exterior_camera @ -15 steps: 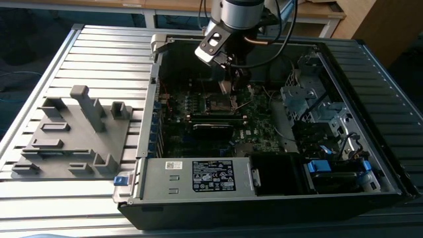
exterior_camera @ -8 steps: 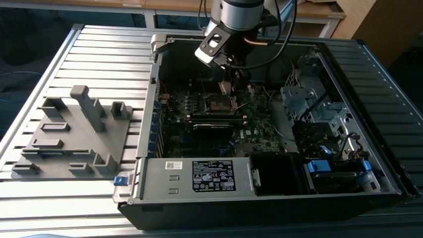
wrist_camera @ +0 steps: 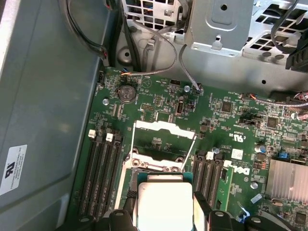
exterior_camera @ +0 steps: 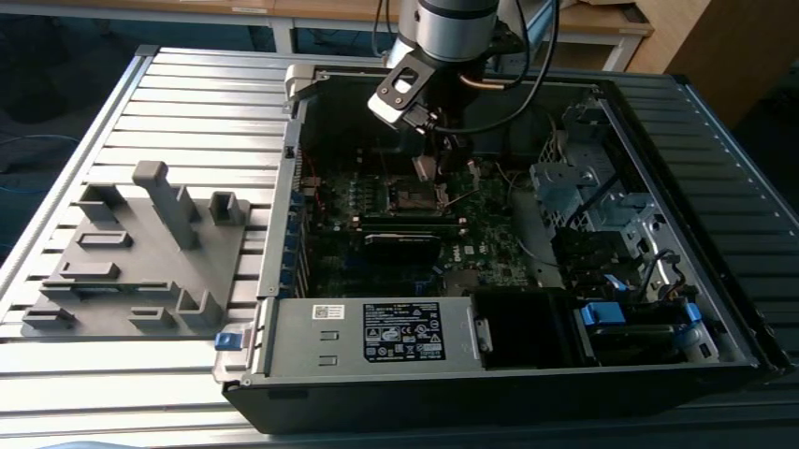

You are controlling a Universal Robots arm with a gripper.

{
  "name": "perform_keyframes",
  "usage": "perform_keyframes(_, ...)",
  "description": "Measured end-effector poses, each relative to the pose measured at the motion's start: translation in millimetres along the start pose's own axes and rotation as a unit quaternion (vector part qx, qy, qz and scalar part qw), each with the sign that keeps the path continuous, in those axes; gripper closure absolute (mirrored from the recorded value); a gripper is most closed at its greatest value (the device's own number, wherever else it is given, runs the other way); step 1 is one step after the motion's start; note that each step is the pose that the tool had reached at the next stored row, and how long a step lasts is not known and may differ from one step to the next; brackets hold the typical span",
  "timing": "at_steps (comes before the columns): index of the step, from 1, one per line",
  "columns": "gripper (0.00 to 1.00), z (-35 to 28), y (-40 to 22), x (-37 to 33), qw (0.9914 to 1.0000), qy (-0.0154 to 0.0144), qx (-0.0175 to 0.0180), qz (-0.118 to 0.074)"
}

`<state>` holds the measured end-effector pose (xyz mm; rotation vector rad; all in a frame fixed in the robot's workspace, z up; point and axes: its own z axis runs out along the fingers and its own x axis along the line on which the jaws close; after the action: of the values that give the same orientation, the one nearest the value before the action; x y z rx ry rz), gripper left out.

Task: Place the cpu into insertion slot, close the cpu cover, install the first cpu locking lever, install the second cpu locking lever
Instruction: 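Place the cpu into insertion slot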

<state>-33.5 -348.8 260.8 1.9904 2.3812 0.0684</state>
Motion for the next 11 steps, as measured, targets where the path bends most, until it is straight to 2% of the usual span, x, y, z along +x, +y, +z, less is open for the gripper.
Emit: perform_keyframes(11, 0.46, 1.9, -0.1, 0.0, 1.0, -0.0001, 0.0, 0.0)
